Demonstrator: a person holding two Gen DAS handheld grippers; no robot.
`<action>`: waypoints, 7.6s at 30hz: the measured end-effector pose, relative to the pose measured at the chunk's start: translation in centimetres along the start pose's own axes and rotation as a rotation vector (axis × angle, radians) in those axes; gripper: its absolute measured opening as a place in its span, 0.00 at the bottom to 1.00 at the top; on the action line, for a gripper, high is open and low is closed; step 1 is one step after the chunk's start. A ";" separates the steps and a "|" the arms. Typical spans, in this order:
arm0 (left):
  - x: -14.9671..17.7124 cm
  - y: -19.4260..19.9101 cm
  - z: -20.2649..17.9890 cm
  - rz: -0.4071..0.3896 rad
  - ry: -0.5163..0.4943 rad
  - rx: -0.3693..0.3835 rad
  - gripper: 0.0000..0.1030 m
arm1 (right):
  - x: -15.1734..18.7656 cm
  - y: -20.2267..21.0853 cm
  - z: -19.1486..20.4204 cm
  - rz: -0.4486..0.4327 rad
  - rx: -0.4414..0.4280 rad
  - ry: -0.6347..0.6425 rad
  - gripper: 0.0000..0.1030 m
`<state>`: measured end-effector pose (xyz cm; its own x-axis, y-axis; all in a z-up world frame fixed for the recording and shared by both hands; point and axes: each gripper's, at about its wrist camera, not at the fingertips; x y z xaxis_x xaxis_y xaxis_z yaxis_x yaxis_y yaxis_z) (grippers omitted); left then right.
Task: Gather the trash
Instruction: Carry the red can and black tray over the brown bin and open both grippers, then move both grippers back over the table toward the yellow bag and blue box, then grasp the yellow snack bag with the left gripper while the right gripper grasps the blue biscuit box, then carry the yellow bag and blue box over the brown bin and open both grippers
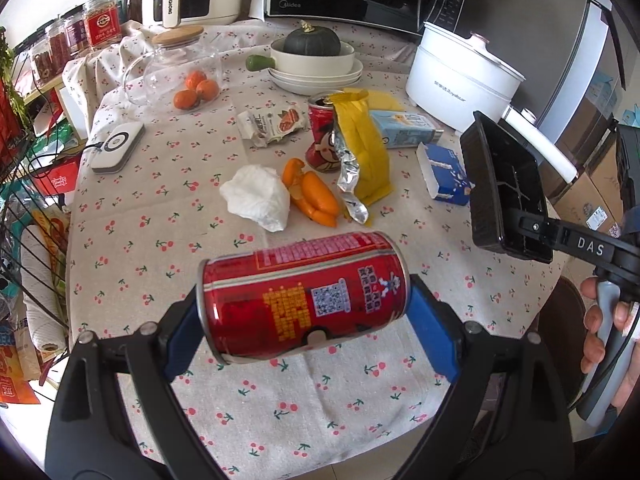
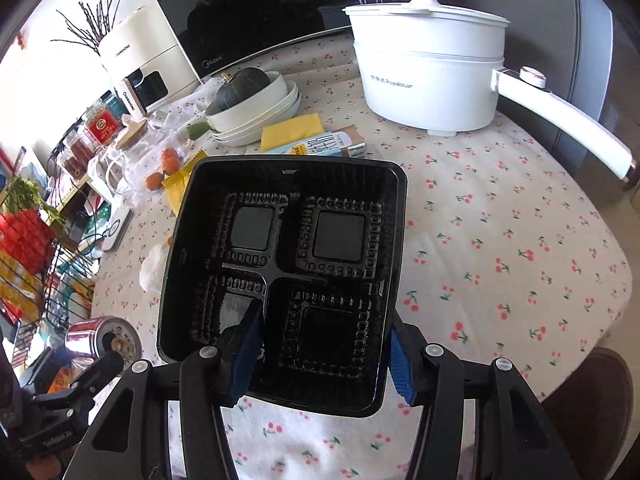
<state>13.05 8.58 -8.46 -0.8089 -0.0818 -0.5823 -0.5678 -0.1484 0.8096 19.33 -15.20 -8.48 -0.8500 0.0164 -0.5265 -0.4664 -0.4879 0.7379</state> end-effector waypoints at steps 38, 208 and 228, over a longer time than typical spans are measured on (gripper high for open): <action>10.0 5.8 -25.5 -0.057 -0.488 0.375 0.89 | 17.3 20.9 -17.9 -0.039 0.310 -0.232 0.55; -1.7 -1.2 2.0 0.078 0.129 0.105 0.24 | -1.7 -3.0 -1.3 0.042 0.163 0.087 0.60; 2.5 3.5 -2.4 0.054 0.044 0.240 0.24 | 7.4 9.7 -4.4 0.049 0.200 0.014 0.60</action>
<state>9.43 5.45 -7.26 -0.8346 -0.1270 -0.5360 -0.5482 0.0955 0.8309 9.54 -23.66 -7.07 -0.8700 -0.0156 -0.4927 -0.4652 -0.3048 0.8311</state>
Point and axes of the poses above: each gripper's, at about its wrist camera, not at the fingertips, and y roughly against the way its jaws point, z to its left, x to its underside, and after that the axes turned 13 degrees about -x, right-handed
